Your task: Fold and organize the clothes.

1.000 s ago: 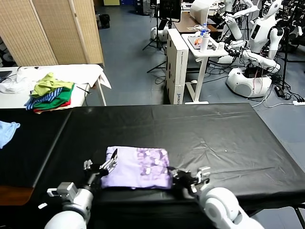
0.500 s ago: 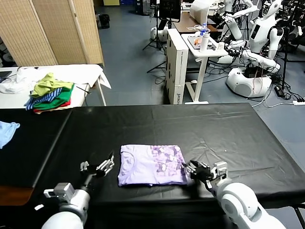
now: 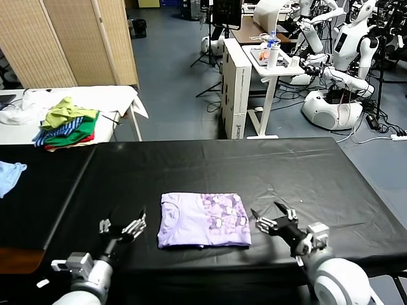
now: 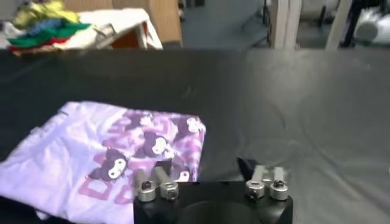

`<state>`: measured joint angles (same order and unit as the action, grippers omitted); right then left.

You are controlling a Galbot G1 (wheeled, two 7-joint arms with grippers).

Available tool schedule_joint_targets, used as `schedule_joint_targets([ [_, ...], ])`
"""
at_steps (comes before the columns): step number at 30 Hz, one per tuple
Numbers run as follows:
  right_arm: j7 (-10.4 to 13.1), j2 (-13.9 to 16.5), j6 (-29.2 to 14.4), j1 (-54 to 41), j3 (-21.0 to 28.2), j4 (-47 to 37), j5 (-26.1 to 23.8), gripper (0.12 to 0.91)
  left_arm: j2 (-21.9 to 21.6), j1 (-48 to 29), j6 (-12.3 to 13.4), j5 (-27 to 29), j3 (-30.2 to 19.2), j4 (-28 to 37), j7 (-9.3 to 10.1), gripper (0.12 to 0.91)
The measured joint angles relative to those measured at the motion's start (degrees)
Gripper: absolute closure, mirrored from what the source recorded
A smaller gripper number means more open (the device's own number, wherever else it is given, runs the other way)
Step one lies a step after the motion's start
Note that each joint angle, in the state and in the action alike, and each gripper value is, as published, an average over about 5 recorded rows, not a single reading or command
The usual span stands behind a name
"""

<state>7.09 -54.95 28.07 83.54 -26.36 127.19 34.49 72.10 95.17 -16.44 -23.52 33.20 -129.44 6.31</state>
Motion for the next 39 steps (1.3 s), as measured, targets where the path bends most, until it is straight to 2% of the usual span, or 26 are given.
schedule_joint_targets([
  [7, -2.0, -0.7, -6.9, 6.8, -3.1, 1.4, -4.7, 0.118, -0.6, 3.6, 0.5, 0.0, 0.8, -1.5, 0.38, 0.123],
  [16, -2.5, -0.3, -9.9, 13.4, -6.2, 2.7, -7.6, 0.118, 0.2, 7.7, 1.4, 0.0, 1.8, -2.7, 0.54, 0.123],
  [24, -2.0, -1.4, -12.1, 16.9, -7.8, 4.2, -9.8, 0.118, -0.2, 11.8, 2.1, -1.2, 3.3, -3.8, 1.65, 0.123],
  [34, 0.2, -3.8, -14.3, 21.0, -7.8, 5.0, -12.6, 0.118, -0.3, 14.3, 2.0, -0.1, 3.3, -3.9, 1.66, 0.123],
  [39, 0.4, -4.9, -15.5, 23.0, -8.2, 5.4, -13.7, 0.118, 0.0, 15.2, 2.0, 0.3, 3.2, -3.9, 1.6, 0.123],
])
